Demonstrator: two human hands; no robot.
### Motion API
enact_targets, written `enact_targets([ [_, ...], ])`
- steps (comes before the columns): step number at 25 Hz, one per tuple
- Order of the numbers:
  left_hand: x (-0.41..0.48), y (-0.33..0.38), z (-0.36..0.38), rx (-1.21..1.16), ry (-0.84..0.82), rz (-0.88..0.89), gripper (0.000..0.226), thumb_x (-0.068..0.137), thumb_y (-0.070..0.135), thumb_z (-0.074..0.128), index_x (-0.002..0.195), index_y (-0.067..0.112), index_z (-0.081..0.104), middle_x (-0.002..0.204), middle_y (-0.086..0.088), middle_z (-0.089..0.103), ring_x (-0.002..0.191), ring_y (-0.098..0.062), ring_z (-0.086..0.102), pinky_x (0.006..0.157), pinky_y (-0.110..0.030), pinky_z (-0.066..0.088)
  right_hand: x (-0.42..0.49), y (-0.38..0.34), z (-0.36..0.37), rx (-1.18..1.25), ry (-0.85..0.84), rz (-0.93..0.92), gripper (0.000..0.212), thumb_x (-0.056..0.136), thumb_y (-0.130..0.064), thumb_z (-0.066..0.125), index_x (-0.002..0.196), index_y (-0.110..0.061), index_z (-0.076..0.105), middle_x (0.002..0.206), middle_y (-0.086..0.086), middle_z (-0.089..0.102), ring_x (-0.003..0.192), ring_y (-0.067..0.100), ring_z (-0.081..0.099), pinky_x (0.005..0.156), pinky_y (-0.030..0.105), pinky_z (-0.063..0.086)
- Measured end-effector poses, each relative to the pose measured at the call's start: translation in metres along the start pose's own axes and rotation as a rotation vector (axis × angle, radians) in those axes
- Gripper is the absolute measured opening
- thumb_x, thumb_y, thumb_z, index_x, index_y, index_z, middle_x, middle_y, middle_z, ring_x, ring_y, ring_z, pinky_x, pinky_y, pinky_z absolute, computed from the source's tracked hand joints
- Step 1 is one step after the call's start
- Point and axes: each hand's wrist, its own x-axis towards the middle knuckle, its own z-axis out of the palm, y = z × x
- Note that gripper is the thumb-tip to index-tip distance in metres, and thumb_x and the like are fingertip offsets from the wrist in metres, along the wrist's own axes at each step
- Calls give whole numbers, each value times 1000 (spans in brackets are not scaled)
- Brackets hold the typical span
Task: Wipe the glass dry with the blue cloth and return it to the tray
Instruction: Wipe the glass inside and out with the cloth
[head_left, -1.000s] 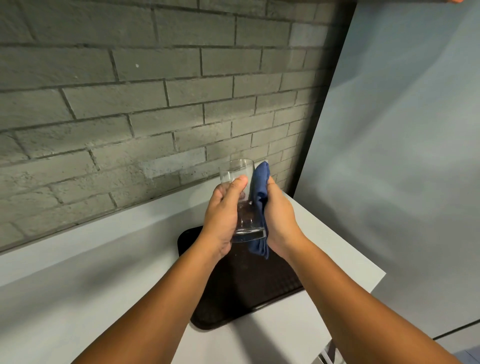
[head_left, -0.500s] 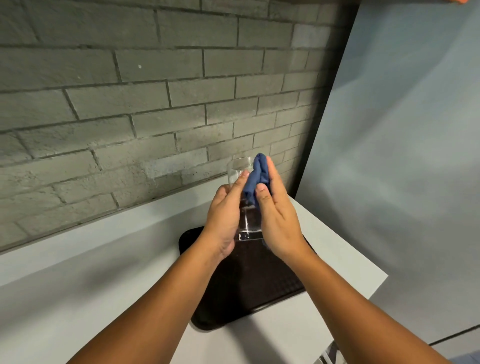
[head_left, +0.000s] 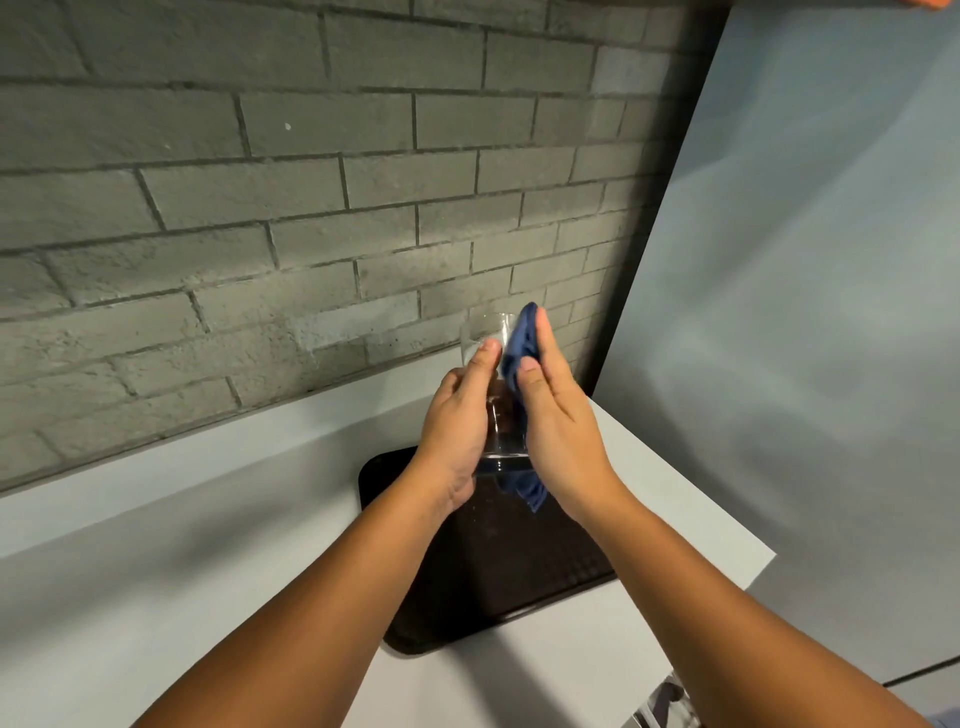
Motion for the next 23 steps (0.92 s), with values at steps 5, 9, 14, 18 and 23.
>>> enact_targets([
  [5,3,6,2,31,-9,3,71,87,72,75,134,19,74,116,-10,89,107,-28,87,90,-51,70,9,-1,-2,78,-17,47,54,119,-27,39,169,-44,28,167,-23,43,154,5,48,129,32,38],
  [9,6,5,0,66,52,56,65,89,62,69,131,13,74,123,-15,85,121,-37,80,109,-62,61,2,-4,5,-78,-9,-55,55,118,-28,42,170,-41,27,181,-8,26,168,9,22,130,16,23],
  [14,-1,10,4,94,48,43,87,71,80,70,129,15,74,120,-12,87,114,-33,83,107,-60,64,2,-2,6,-37,20,-5,54,118,-35,40,170,-40,28,176,-3,40,163,15,37,133,35,32],
  [18,-3,11,6,69,30,26,75,81,71,78,128,13,72,120,-11,86,114,-33,82,109,-67,60,8,0,1,144,8,84,46,118,-33,42,163,-43,45,163,-8,57,151,16,54,125,35,45],
  [23,-10,15,11,-29,-30,-19,109,63,65,97,143,-1,64,123,-23,86,112,-44,83,98,-62,68,0,-3,0,82,42,81,51,117,-40,42,168,-42,37,167,-13,50,151,3,51,128,30,37],
])
